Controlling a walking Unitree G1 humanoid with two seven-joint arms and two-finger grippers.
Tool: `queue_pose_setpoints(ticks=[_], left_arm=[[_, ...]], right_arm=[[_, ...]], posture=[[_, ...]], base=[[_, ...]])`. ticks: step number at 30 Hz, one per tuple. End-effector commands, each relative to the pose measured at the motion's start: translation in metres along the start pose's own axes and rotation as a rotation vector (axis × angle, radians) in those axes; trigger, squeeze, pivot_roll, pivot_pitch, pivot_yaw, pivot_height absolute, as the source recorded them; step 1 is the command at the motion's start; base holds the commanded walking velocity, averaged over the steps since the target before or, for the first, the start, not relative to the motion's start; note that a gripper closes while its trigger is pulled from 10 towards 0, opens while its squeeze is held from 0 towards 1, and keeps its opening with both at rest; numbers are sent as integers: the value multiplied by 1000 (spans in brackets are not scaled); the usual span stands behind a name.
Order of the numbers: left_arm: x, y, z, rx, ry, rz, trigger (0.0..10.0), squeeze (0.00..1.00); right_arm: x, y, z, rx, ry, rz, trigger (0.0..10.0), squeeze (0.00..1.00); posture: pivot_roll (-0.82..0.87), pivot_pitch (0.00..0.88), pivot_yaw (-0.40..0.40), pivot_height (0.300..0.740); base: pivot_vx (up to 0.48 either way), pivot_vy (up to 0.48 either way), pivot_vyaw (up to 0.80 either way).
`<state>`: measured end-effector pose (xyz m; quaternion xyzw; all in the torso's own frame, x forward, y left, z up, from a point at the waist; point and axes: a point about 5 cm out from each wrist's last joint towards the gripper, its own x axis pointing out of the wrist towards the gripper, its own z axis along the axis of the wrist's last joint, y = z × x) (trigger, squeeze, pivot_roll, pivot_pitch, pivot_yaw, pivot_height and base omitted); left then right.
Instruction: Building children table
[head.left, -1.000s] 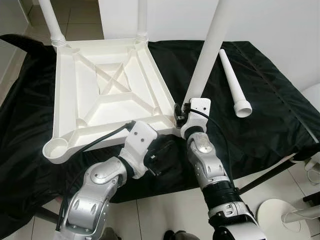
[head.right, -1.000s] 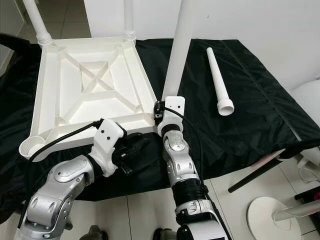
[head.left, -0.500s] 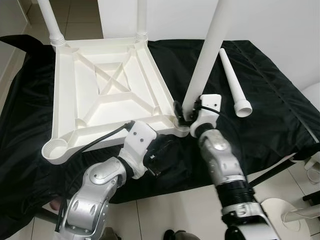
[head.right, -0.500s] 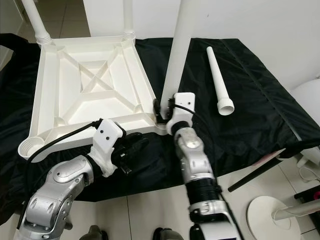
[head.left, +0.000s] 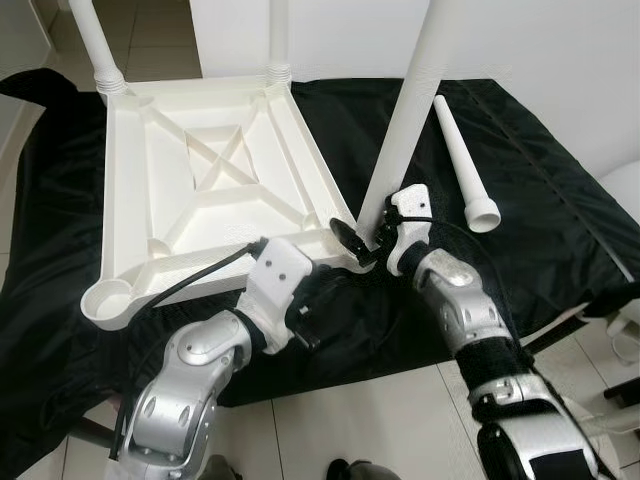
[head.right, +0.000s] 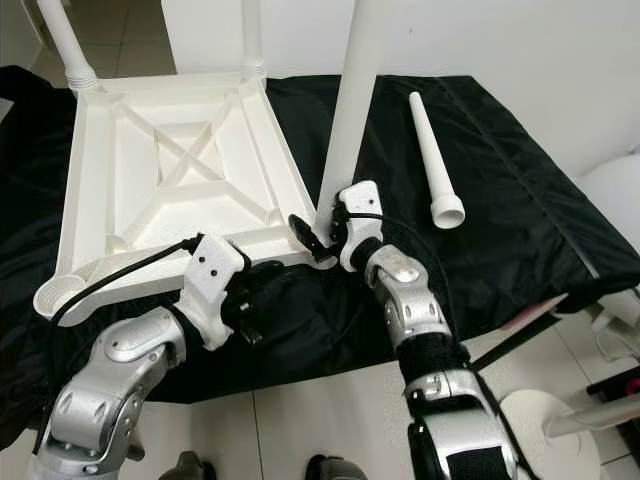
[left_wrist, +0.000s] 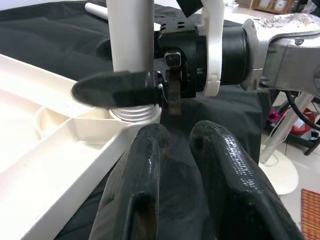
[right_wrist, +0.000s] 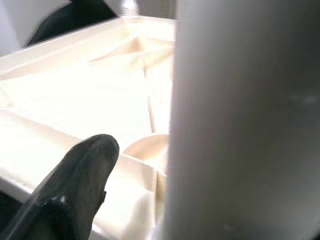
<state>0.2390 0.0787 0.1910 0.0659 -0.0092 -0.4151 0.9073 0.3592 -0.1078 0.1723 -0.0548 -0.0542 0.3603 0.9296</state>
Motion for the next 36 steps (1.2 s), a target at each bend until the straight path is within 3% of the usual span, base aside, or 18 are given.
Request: queue_pose_setpoints(ticks=[1,2,3,4,5,6,7,8,19,20,21,22,31,36], left_arm=[[0,4,0,2,7,81,10000,0],[0,4,0,2,6,81,10000,0],[0,5,0,5,6,81,10000,0],[0,5,1,6,5,82,10000,0],[0,5,1,7,4,82,10000,0],[0,5,1,7,3,82,10000,0],[0,5,1,7,3,82,10000,0],[0,5,1,7,3,83,10000,0],[1,6,1,6,1,85,10000,0],[1,5,1,6,1,81,10000,0],[1,5,1,6,1,81,10000,0],[2,5,1,6,2,80,10000,0],[2,2,1,4,4,67,10000,0],[3,-1,-1,-1,4,62,10000,0]], right_arm=[[2,1,-6,-20,37,59,10000,0],[2,0,-6,-31,37,67,10000,0],[3,-1,-6,-41,46,76,7804,0],[4,-2,-7,-47,53,82,7804,0],[5,-3,-7,-37,62,85,4314,0],[5,-4,-8,-27,70,88,2549,0],[5,-4,-8,-27,70,88,2549,0],[4,-6,-10,-22,81,88,0,0],[-3,-14,-20,3,114,86,0,0],[-5,-16,-24,16,124,65,2706,0],[-5,-16,-24,16,124,65,2706,0],[-5,-17,-25,27,124,48,10000,0],[0,-15,-28,71,140,-60,10000,0],[7,-11,-28,141,149,-285,10000,0]], posture=[[35,97,-26,740],[35,97,-26,740],[39,95,-27,740],[39,95,-27,740],[40,93,-27,740],[40,93,-27,740],[40,93,-27,740],[41,95,-28,740],[40,91,-29,740],[40,89,-28,740],[40,89,-28,740],[39,88,-29,740],[38,86,-34,740],[34,81,-45,740]], base=[[0,0,0],[0,0,0],[0,0,0],[0,0,0],[0,0,0],[0,0,0],[0,0,0],[0,0,0],[0,0,0],[0,0,0],[0,0,0],[0,0,0],[0,0,0],[0,0,0]])
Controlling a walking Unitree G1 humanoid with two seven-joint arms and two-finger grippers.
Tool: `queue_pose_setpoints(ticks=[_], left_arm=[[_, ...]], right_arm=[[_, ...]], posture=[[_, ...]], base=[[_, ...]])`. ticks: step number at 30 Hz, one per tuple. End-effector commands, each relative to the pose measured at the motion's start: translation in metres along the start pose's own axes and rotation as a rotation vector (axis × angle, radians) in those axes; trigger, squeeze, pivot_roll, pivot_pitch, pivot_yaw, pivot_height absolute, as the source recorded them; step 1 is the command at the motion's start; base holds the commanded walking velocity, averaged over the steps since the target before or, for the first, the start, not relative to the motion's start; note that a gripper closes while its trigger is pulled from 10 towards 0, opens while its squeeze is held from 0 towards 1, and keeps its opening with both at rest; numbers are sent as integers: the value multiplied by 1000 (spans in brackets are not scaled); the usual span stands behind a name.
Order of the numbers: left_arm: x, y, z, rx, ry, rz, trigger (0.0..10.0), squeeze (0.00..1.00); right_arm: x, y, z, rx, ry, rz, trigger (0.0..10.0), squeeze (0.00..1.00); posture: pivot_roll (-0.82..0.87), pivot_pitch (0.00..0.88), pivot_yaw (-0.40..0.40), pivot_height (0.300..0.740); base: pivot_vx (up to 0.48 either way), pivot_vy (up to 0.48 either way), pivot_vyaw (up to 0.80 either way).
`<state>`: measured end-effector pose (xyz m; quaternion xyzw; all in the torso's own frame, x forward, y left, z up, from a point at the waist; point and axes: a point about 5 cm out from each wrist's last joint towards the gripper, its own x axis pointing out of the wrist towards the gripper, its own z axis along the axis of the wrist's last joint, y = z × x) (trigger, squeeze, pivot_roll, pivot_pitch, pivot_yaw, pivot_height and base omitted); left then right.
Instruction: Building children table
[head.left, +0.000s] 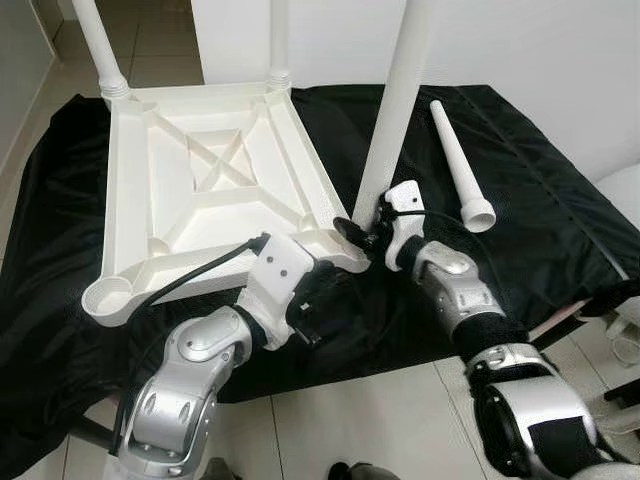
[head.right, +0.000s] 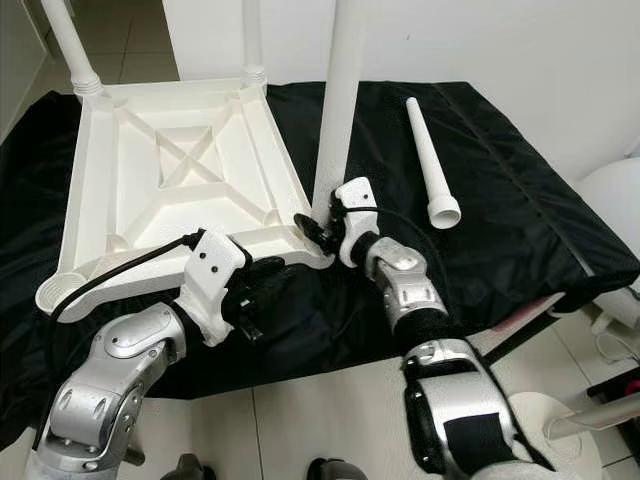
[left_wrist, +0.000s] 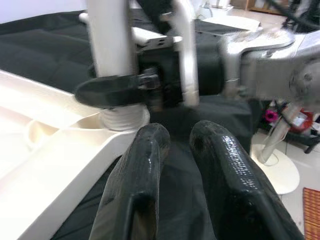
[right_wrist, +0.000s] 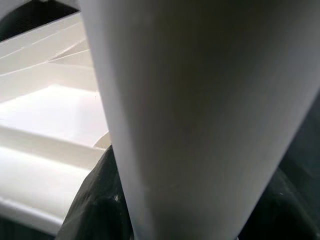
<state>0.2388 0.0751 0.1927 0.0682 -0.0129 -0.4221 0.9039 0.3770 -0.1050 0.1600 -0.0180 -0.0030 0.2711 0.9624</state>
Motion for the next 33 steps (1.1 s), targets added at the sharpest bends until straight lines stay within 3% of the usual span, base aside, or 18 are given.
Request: queue_pose_setpoints(ticks=[1,5,7,8,10,12,13,15,23,24,32,33], left_arm=[[0,0,-3,-9,10,75,10000,0],[0,0,-3,-10,10,75,10000,0],[0,-1,-4,-11,10,73,10000,0],[0,-1,-4,-11,9,72,10000,0],[0,-1,-4,-11,9,72,10000,0],[1,-2,-5,-12,9,70,10000,0],[1,-2,-5,-12,9,70,10000,0],[1,-2,-5,-12,8,69,10000,0],[1,-3,-6,-11,12,65,10000,0],[1,-3,-6,-11,11,65,10000,0],[0,-3,-6,-10,13,67,10000,0],[0,-3,-6,-9,13,66,10000,0]], right_arm=[[-5,-3,-15,52,63,-166,10000,0],[-5,-2,-15,56,61,-205,10000,0],[-6,1,-16,60,59,-277,10000,0],[-8,7,-15,83,31,-378,10000,0],[-8,7,-15,83,31,-378,10000,0],[-10,20,-11,141,-25,-525,10000,0],[-10,20,-11,141,-25,-525,10000,0],[-7,36,-3,198,-87,-517,10000,0],[-9,37,6,214,-126,-504,10000,0],[-10,35,9,212,-143,-506,10000,1000],[-16,22,23,199,-223,-453,10000,1000],[-17,17,23,189,-214,-387,10000,0]], posture=[[34,78,-47,740],[34,78,-47,740],[33,75,-50,740],[35,70,-57,740],[35,70,-57,740],[38,66,-59,740],[38,66,-59,740],[38,63,-58,740],[37,59,-59,740],[39,57,-60,740],[39,56,-59,740],[37,56,-57,740]], base=[[0,0,0],[0,0,0],[0,0,0],[0,0,0],[0,0,0],[0,0,0],[0,0,0],[0,0,0],[0,0,0],[0,0,0],[0,0,0],[0,0,0]])
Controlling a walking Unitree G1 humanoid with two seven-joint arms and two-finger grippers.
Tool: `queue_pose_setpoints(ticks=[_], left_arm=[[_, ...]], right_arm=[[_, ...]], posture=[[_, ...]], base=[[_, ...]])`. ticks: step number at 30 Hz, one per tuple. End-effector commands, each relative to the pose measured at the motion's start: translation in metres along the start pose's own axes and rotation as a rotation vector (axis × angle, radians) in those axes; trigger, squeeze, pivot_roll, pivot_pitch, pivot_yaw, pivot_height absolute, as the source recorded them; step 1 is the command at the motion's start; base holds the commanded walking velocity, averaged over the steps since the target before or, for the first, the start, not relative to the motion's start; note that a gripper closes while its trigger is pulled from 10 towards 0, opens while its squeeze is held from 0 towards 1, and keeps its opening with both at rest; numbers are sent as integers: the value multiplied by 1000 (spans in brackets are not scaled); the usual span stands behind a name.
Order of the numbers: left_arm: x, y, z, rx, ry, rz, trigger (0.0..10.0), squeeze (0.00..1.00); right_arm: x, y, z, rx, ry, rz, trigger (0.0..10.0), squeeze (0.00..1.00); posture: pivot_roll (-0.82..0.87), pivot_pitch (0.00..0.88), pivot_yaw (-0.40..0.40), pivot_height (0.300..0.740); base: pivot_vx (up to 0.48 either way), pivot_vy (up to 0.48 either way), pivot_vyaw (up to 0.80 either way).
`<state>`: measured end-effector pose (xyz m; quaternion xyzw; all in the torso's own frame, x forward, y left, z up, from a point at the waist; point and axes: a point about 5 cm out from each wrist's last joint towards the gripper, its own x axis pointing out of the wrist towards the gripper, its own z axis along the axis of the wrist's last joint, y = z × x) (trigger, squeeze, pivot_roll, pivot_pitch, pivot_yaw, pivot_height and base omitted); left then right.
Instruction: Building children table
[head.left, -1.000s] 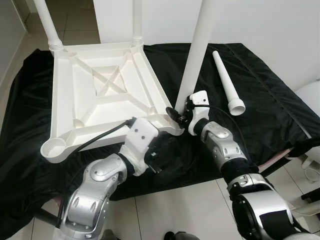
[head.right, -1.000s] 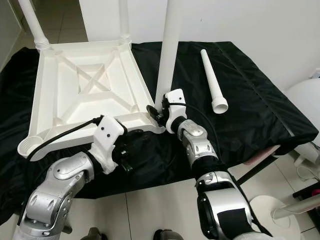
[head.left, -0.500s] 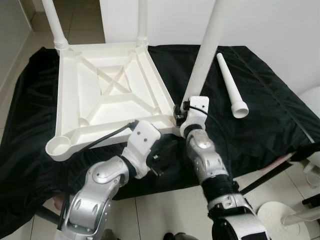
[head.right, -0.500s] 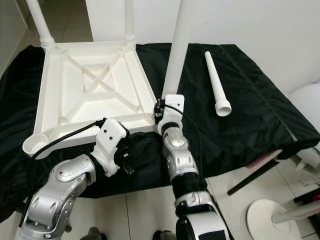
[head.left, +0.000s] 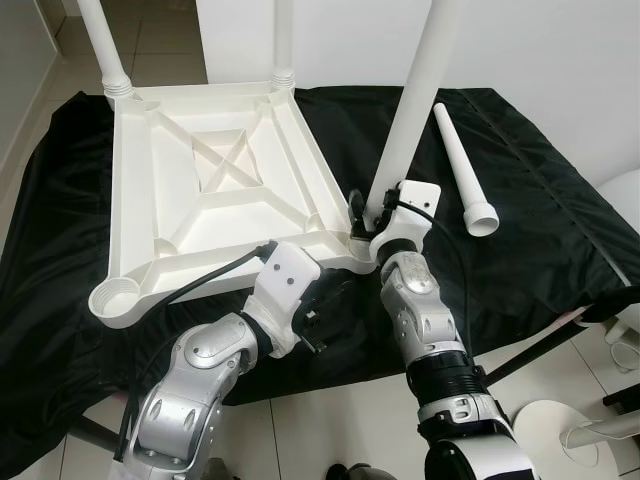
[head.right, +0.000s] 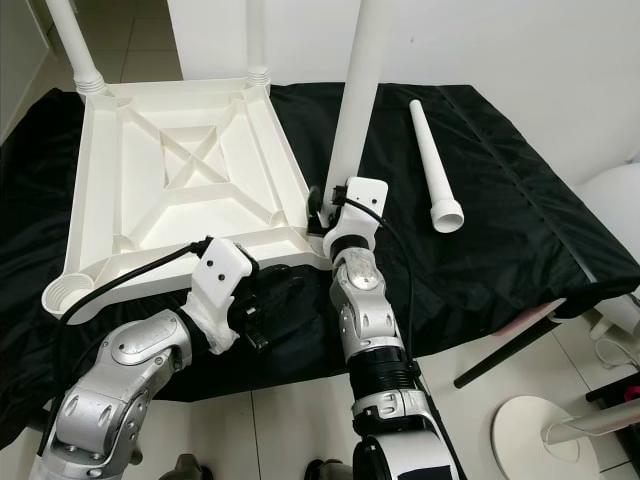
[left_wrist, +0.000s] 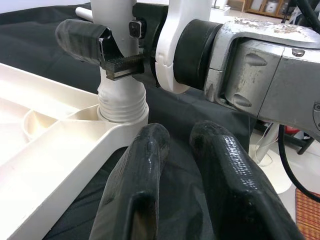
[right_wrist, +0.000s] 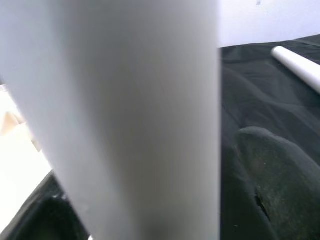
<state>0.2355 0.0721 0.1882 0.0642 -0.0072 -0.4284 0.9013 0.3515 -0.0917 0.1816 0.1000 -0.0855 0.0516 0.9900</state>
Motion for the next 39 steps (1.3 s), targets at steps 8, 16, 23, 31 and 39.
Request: queue_pose_setpoints(ticks=[8,16,23,31,39], left_arm=[[1,3,-2,3,6,78,10000,0],[1,4,-1,9,4,77,10000,0],[1,5,0,12,3,81,10000,0],[0,6,1,12,3,88,10000,0],[1,6,1,9,3,87,10000,0]], right_arm=[[3,-15,-2,-48,82,322,10000,0],[6,-15,-10,-183,148,572,10000,0],[14,-24,-10,-241,202,665,10000,0],[16,-38,-16,-268,256,677,706,0],[15,-47,-20,-257,276,667,0,0]], posture=[[33,56,-54,740],[35,54,-47,740],[41,56,-45,740],[43,63,-45,740],[38,70,-40,740]], base=[[0,0,0],[0,0,0],[0,0,0],[0,0,0],[0,0,0]])
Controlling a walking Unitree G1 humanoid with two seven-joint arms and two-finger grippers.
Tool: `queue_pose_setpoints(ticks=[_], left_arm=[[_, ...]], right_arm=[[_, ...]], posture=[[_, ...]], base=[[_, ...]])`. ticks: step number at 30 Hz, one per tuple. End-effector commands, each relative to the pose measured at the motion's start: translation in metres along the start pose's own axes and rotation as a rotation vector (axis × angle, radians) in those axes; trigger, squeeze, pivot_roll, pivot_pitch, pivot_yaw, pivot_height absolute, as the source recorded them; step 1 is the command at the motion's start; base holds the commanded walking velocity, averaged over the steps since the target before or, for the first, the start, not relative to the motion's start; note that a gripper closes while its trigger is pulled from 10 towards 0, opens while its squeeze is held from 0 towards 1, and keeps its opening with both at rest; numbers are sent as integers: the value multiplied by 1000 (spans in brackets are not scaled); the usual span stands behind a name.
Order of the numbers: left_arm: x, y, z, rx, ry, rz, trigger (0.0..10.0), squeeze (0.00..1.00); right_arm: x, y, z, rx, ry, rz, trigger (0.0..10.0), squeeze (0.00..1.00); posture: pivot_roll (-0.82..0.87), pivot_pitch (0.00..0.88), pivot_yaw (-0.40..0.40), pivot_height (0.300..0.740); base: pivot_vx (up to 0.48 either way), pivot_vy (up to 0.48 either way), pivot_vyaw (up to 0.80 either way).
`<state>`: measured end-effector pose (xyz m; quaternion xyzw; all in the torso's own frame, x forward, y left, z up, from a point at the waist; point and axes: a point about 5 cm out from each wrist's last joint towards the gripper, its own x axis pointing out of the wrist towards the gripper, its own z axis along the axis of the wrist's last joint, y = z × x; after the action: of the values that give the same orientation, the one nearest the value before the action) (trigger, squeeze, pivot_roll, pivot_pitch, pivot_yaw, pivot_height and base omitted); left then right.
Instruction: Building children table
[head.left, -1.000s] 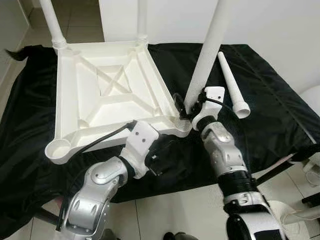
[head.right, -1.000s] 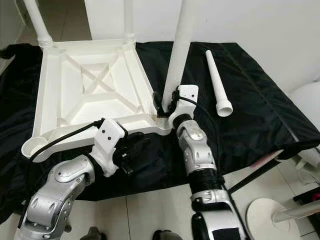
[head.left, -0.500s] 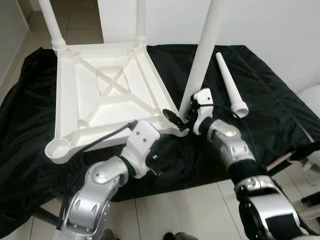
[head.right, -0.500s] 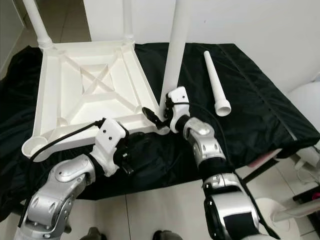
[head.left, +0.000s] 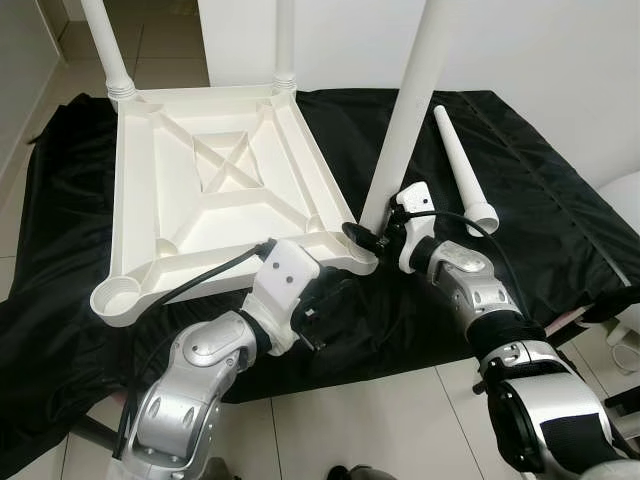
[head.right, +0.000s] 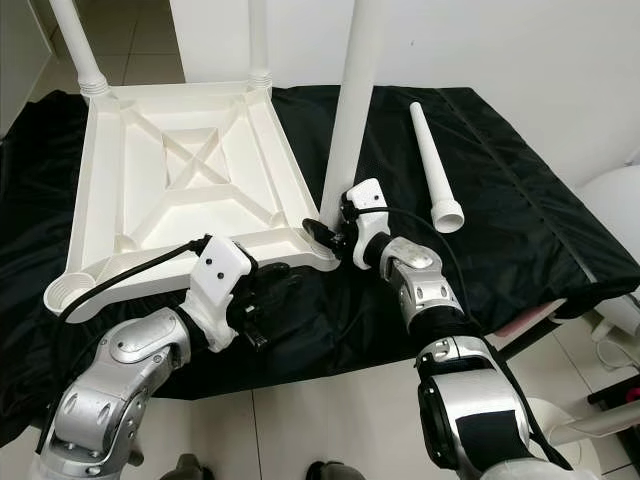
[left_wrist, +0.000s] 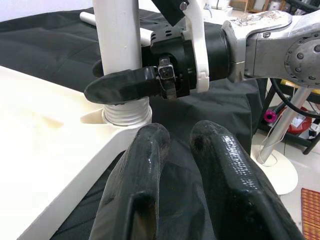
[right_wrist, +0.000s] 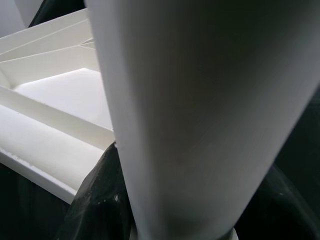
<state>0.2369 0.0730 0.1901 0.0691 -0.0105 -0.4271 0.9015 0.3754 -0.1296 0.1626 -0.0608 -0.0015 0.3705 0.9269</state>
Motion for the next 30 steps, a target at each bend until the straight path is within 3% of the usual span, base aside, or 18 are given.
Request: queue_pose_setpoints(ticks=[1,2,3,6,7,12,14,22,24,29,30], left_arm=[[0,4,-1,-3,5,83,10000,0],[0,4,-1,-2,6,83,10000,0],[0,4,-1,-2,6,82,10000,0],[0,4,0,-2,6,82,10000,0],[0,5,-1,-5,7,84,10000,0],[0,5,-1,-7,7,90,10000,0],[0,5,-1,-10,6,92,10000,0],[0,5,-1,-16,4,97,10000,0],[0,4,-2,-19,4,101,10000,0],[0,4,-2,-21,3,104,10000,0],[1,4,-2,-24,2,105,10000,0]], right_arm=[[-2,-1,-7,6,33,6,0,0],[-2,-2,-8,8,35,-1,0,0],[-2,-2,-9,11,37,-8,1765,0],[-2,-3,-10,14,40,-15,1765,0],[-1,-3,-9,26,30,-42,10000,0],[5,1,-10,40,16,-160,10000,0],[8,1,-11,90,29,-267,10000,0],[11,4,-11,158,23,-448,10000,0],[11,12,-12,179,20,-591,10000,0],[9,21,-9,215,-26,-744,10000,0],[11,29,-7,241,-44,-784,10000,0]], posture=[[36,74,-36,740],[36,74,-36,740],[36,77,-35,740],[36,77,-35,740],[36,77,-35,740],[33,84,-36,740],[29,92,-41,740],[23,100,-52,740],[22,102,-55,740],[20,105,-59,740],[19,105,-61,740]], base=[[0,0,0],[0,0,0],[0,0,0],[0,0,0],[0,0,0],[0,0,0],[0,0,0],[0,0,0],[0,0,0],[0,0,0],[0,0,0]])
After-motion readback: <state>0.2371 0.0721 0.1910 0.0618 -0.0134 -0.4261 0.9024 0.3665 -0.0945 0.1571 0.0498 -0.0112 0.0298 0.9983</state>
